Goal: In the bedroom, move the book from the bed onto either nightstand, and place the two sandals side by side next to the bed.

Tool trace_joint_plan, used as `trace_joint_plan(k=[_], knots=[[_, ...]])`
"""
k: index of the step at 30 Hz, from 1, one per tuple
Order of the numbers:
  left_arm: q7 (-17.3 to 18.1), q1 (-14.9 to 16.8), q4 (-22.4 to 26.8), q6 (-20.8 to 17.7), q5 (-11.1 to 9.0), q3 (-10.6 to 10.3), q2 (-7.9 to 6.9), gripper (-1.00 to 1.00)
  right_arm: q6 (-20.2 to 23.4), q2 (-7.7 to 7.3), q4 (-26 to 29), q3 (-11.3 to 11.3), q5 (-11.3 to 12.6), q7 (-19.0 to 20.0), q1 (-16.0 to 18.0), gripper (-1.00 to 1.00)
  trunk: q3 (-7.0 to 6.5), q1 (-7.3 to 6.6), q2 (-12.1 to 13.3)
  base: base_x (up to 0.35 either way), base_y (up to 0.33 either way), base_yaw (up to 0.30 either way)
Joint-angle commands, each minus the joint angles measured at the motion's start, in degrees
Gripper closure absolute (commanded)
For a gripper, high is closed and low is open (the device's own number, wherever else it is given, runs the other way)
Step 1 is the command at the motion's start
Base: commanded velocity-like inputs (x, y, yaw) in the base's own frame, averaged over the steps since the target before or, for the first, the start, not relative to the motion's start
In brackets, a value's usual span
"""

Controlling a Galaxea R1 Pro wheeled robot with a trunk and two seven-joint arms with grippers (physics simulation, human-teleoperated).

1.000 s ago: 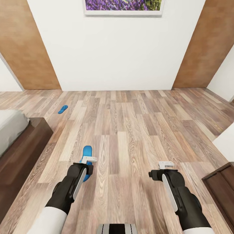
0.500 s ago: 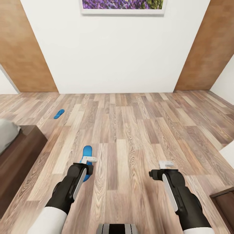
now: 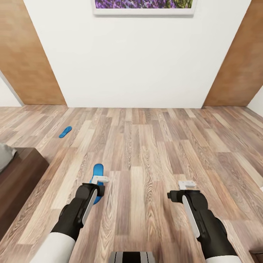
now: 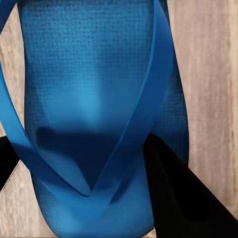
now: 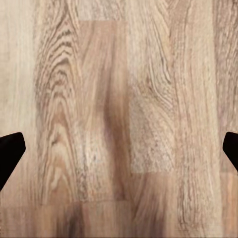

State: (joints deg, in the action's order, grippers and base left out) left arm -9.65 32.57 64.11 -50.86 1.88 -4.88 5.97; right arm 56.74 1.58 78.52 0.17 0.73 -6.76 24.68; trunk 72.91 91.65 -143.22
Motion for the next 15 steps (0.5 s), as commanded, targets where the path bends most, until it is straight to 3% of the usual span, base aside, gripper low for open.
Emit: trace_joint_plan(k=[1,15], knots=[[0.08,0.04,0.05,-0.31,0.32,-0.07,0.01,1.0,0.24,0.0,0.05,0.01,0.13,-0.27,0.02,-1.0,0.05,0.02,-0.02,0.337,-0.115,0.229],[0.1,0.04,0.05,-0.31,0.32,-0.11,0.01,1.0,0.28,0.04,-0.17,-0.05,0.17,-0.27,0.02,-1.0,0.05,0.02,-0.02,0.336,-0.115,0.238]])
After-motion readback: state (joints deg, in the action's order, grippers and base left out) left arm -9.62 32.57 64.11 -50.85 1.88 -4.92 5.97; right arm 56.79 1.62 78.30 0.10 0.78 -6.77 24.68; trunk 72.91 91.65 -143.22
